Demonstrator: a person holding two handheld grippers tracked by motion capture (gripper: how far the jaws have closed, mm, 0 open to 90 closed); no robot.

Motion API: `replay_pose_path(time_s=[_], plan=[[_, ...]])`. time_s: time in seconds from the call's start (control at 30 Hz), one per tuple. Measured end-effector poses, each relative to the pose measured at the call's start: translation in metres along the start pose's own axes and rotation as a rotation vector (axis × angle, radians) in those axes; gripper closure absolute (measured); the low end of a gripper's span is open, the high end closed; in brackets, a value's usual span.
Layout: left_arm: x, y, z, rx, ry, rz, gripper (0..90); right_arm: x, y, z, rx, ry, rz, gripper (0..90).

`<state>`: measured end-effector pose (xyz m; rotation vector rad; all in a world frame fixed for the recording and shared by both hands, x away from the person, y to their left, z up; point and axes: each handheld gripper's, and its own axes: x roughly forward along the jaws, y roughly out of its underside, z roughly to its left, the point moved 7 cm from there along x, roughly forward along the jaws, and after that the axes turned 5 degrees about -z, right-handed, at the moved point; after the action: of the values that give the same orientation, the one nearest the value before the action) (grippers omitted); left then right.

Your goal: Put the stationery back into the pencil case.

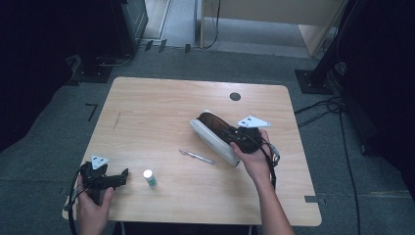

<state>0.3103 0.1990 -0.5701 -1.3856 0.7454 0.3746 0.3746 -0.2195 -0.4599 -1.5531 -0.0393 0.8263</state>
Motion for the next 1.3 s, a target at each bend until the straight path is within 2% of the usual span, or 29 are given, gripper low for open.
replay_pose_path(time_s=[0.17,0.3,0.47,0.63,0.77,1.1,1.3], plan=[[0.000,0.000,0.000,0.000,0.000,0.000,0.0,-0.004,-0.005,0.000,0.011,0.007,-0.028,70.7],[0.000,0.000,0.000,0.000,0.000,0.000,0.0,-0.013,-0.010,0.006,0.010,-0.002,-0.062,70.6],[0.000,0.000,0.000,0.002,0.000,0.000,0.0,-0.028,-0.016,0.020,-0.005,-0.027,-0.103,70.5],[0.000,0.000,0.000,0.002,0.000,0.002,0.0,-0.039,-0.014,0.039,-0.007,-0.069,-0.130,71.0],[0.000,0.000,0.000,-0.001,0.000,0.000,0.0,-0.042,-0.001,0.058,-0.019,-0.108,-0.130,71.1],[0.000,0.000,0.000,-0.001,0.000,0.000,0.0,-0.034,0.041,0.085,-0.020,-0.169,-0.106,70.5],[0.000,0.000,0.000,-0.001,0.000,0.000,0.0,-0.018,0.070,0.092,-0.064,-0.156,-0.061,69.0]])
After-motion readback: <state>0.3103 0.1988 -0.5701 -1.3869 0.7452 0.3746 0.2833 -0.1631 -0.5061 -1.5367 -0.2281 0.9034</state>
